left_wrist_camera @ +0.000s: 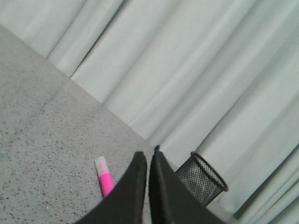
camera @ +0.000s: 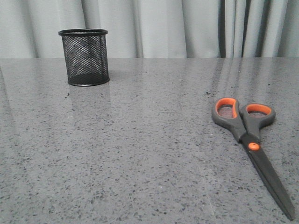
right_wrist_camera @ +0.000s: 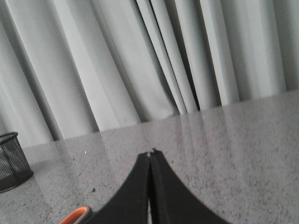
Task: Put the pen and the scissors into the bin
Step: 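Lower the left gripper onto the pink highlighter and close on it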
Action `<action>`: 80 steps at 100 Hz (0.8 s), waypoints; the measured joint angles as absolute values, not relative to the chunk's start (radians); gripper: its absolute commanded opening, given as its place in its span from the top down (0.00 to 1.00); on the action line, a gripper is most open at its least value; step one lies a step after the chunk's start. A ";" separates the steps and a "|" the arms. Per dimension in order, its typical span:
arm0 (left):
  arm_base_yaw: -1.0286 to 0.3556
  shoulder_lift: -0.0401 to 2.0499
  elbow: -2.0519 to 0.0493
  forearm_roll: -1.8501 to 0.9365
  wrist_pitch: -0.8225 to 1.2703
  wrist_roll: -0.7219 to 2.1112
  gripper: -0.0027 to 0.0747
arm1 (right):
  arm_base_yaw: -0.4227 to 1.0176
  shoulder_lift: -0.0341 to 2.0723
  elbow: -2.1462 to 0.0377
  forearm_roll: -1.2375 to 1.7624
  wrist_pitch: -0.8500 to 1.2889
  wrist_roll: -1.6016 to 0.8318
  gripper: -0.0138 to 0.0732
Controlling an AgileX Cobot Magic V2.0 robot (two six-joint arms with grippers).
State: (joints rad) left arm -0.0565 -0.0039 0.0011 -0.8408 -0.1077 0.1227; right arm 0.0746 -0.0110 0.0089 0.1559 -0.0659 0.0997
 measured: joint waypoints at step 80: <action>-0.047 0.988 -0.898 -0.247 0.729 -0.080 0.57 | 0.114 0.571 -0.533 0.162 0.320 0.102 0.32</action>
